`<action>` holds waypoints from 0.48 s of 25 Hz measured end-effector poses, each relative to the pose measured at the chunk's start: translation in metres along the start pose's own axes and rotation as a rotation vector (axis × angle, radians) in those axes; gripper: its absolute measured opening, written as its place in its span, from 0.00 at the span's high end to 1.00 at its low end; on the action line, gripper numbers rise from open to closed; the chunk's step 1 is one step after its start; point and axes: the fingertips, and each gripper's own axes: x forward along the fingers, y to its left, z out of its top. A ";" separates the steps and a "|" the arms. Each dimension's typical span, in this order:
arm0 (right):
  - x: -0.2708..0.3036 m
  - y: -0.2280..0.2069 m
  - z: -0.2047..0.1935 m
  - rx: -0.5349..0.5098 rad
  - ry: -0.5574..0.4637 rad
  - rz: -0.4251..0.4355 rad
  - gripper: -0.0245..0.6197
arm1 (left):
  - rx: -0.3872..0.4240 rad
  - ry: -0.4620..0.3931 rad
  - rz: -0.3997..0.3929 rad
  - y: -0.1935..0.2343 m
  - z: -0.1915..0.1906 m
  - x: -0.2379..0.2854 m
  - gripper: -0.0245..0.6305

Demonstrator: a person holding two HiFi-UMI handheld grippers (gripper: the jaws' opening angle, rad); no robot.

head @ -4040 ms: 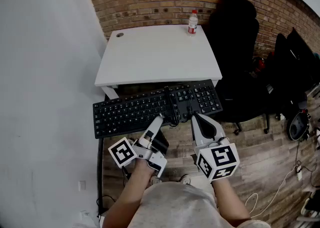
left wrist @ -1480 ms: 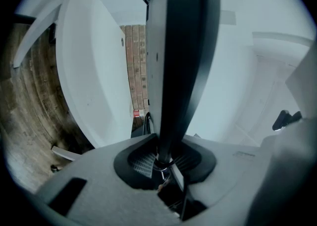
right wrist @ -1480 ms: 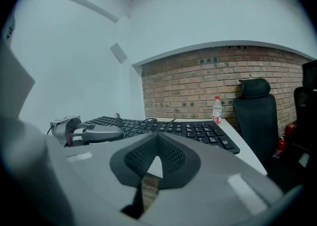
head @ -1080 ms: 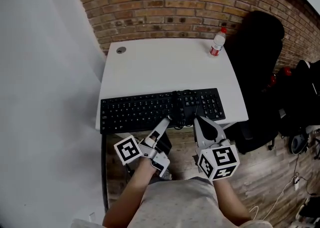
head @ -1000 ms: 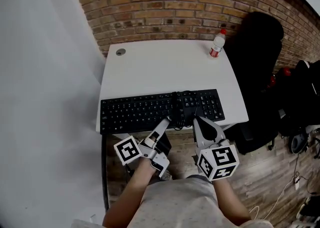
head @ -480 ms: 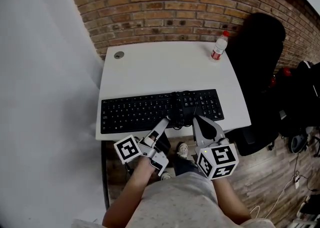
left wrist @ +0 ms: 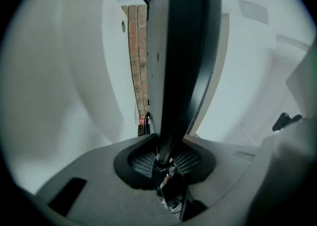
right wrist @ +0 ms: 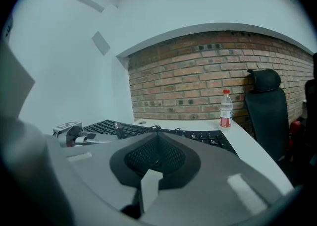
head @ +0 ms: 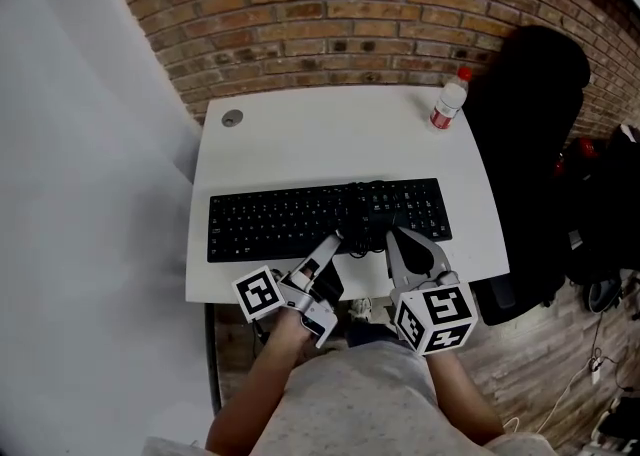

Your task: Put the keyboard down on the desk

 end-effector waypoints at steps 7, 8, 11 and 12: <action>0.031 -0.030 0.005 0.021 0.033 0.025 0.95 | -0.010 -0.005 0.040 0.022 0.014 0.030 0.85; 0.040 -0.038 0.003 0.023 0.039 0.025 0.95 | -0.009 -0.004 0.047 0.029 0.019 0.038 0.84; 0.060 -0.056 -0.004 0.031 0.057 0.031 0.95 | -0.011 0.005 0.056 0.049 0.028 0.058 0.84; 0.064 -0.059 -0.005 0.033 0.062 0.034 0.95 | -0.014 0.008 0.059 0.054 0.029 0.062 0.84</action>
